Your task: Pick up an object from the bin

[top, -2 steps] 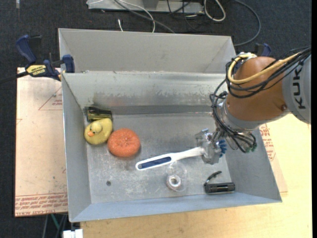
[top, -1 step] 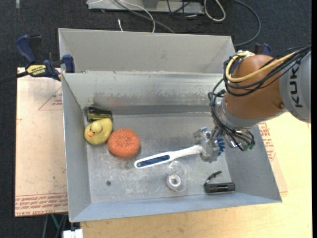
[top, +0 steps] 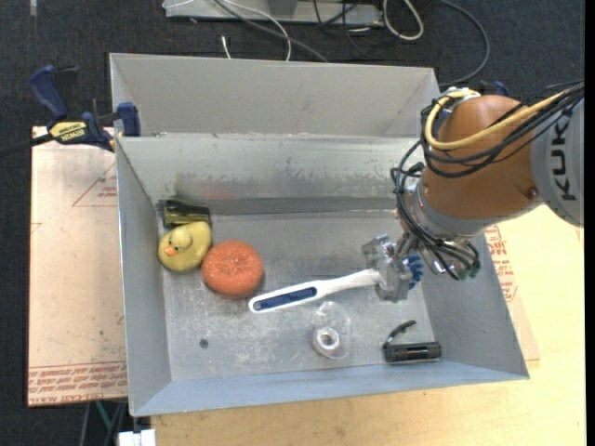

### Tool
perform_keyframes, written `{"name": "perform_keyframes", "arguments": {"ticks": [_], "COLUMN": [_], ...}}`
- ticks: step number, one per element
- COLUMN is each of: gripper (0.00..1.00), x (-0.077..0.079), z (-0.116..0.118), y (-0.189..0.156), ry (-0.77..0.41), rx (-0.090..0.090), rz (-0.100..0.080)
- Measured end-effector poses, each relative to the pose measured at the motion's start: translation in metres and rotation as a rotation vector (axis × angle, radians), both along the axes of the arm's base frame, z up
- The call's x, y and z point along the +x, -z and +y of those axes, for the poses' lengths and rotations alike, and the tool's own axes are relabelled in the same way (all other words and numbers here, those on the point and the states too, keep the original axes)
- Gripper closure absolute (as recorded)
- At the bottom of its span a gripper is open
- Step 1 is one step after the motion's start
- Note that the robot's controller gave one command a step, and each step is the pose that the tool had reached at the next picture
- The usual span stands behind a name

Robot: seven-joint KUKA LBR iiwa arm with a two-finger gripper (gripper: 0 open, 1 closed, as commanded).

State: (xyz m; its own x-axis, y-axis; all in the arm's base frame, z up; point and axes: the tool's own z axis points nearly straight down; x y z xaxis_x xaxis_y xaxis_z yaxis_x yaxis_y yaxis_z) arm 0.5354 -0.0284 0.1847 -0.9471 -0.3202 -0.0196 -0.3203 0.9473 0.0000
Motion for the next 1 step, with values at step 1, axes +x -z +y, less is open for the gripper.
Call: {"name": "perform_keyframes", "arguments": {"ticks": [1], "gripper": [1.00], "x": [-0.0029], "z": [-0.0036], "y": [-0.0330], "ry": [0.007], "rx": [0.001], "rz": [0.011]}}
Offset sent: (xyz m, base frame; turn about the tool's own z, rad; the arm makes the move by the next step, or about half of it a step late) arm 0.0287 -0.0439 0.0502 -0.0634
